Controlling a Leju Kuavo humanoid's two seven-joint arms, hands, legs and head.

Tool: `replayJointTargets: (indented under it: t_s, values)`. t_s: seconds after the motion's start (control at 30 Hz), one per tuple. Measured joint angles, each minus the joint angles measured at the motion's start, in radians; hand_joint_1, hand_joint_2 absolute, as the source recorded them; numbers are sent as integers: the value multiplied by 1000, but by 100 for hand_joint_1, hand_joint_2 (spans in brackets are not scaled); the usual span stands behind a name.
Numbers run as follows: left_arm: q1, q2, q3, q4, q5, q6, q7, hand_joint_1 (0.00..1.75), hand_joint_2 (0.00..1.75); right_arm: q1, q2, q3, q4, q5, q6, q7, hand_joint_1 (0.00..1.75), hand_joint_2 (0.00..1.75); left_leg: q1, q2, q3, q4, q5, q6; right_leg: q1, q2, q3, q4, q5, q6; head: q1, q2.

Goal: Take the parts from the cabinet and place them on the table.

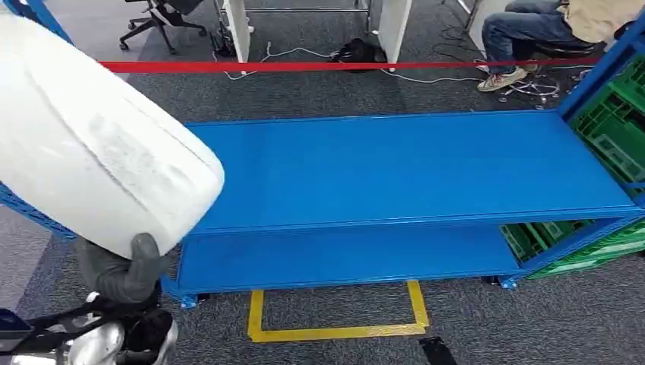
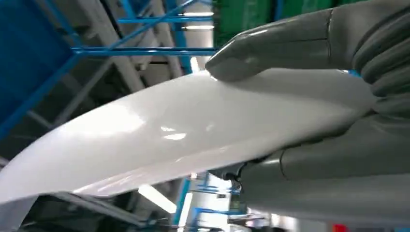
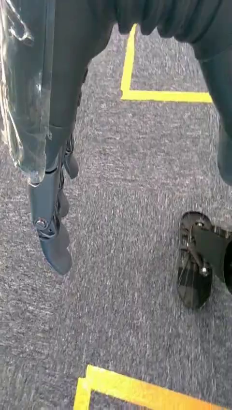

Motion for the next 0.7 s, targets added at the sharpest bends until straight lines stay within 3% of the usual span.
replayJointTargets:
  t_s: [0.2, 0.4, 0.57, 0.7]
  values:
    - [37, -1, 0, 12, -62, 11, 0, 175, 175, 1, 5, -20, 0, 4, 10, -58, 0, 175, 0, 0, 0, 0, 0, 0, 0, 0, 0, 0, 0, 1, 0, 0]
    - [46, -2, 0, 19, -66, 15, 0, 175, 175, 2, 6, -28, 0, 5, 10, -70, 0, 175, 0, 0, 0, 0, 1, 0, 0, 0, 0, 0, 1, 0, 0, 0]
    - [44, -2, -3, 28, -70, 17, 0, 175, 175, 0, 8, -28, 0, 5, 49, -172, 0, 175, 0, 0, 0, 0, 1, 0, 0, 0, 0, 0, 1, 0, 0, 0]
    - [43, -2, -9, 33, -70, 15, 0, 175, 175, -1, 8, -28, 0, 14, 66, -173, 0, 175, 0, 0, 0, 0, 1, 0, 0, 0, 0, 0, 1, 0, 0, 0]
